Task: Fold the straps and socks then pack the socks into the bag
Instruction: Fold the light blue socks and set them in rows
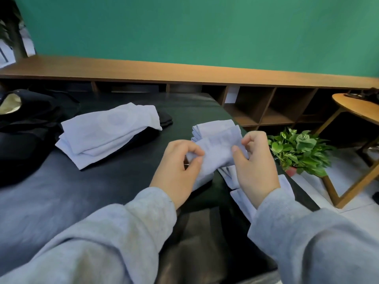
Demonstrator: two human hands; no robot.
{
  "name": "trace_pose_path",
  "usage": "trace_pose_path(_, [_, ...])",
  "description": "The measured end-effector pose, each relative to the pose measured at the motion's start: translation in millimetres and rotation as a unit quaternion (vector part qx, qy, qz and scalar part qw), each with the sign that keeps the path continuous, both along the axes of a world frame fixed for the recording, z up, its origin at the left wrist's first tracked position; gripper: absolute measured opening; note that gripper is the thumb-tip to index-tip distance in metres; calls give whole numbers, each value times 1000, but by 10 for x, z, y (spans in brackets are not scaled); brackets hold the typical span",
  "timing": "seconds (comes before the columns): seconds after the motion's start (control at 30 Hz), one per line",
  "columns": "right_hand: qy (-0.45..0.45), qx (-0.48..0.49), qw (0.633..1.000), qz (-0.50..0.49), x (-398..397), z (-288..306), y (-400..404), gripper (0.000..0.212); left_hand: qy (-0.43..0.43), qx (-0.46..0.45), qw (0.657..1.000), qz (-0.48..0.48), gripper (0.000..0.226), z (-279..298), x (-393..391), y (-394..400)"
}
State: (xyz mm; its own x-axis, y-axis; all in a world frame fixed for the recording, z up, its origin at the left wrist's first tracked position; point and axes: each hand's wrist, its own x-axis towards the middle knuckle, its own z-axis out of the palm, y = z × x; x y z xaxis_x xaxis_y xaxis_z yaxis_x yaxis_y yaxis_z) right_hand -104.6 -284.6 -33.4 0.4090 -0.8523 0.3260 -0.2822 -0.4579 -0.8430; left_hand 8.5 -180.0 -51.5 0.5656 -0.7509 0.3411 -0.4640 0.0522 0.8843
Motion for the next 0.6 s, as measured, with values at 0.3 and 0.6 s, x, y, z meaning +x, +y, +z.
trace_pose_path(0.3, [111,-25,993,-25,127,113,-783,23,-42,120,992,-27,29,85,89,-697])
trace_pose_path(0.6, [253,11,967,-2,291,-95,-1127,25,-109,258,960,-14,44,-81,155,-955])
